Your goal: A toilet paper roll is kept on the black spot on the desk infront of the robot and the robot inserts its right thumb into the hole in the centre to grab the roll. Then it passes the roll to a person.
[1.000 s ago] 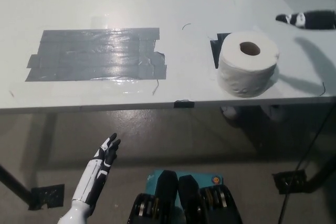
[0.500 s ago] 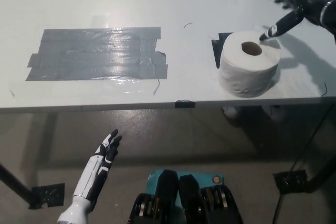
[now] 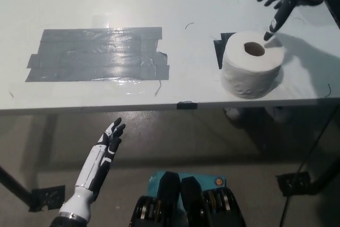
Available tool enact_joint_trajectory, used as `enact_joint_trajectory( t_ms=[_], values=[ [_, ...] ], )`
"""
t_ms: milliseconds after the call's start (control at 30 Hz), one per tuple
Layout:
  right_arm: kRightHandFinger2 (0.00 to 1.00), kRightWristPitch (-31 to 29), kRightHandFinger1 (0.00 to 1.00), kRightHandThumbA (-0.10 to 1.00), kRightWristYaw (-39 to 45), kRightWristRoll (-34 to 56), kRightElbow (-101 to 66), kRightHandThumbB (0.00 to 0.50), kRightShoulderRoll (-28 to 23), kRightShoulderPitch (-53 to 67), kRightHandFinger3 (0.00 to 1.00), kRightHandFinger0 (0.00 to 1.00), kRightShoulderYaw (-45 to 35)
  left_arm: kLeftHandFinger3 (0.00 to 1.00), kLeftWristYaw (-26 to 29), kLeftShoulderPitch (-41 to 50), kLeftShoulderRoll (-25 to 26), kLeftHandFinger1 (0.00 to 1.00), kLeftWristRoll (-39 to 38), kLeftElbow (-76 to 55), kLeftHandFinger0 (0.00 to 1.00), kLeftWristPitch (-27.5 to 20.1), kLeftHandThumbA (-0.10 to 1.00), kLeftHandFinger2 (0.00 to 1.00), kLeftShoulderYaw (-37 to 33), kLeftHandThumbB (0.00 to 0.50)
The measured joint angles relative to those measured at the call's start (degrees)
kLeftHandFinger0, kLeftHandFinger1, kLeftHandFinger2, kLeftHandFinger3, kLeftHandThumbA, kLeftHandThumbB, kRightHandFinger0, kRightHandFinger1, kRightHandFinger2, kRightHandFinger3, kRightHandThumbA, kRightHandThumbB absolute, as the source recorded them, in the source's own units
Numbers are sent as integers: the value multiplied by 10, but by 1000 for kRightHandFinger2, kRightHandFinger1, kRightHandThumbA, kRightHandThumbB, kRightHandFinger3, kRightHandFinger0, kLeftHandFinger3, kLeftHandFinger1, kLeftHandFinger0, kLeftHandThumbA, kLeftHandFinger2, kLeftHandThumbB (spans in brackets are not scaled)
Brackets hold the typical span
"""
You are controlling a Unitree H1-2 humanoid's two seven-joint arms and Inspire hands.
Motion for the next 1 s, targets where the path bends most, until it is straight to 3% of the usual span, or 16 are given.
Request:
enact_joint_trajectory(
  t_ms=[433, 600, 800, 1000],
  values=[
    [1000, -4, 1000, 1000, 13, -10, 6, 380, 0, -6, 1000, 1000, -21, 1000, -2, -4, 0, 1000, 3, -1, 1000, 0, 1000, 1000, 0, 120],
    [1000, -4, 1000, 1000, 12, -11, 12, 318, 5, -6, 1000, 1000, -32, 1000, -3, -6, 0, 1000, 4, -1, 1000, 0, 1000, 1000, 0, 116],
    [1000, -14, 1000, 1000, 12, -16, 19, 361, 10, -6, 1000, 1000, -35, 1000, -4, -10, 0, 1000, 6, -1, 1000, 0, 1000, 1000, 0, 120],
    [1000, -24, 1000, 1000, 9, -23, 21, 320, 17, -3, 1000, 1000, -36, 1000, -4, -10, 0, 1000, 8, -2, 1000, 1, 1000, 1000, 0, 123]
  ],
)
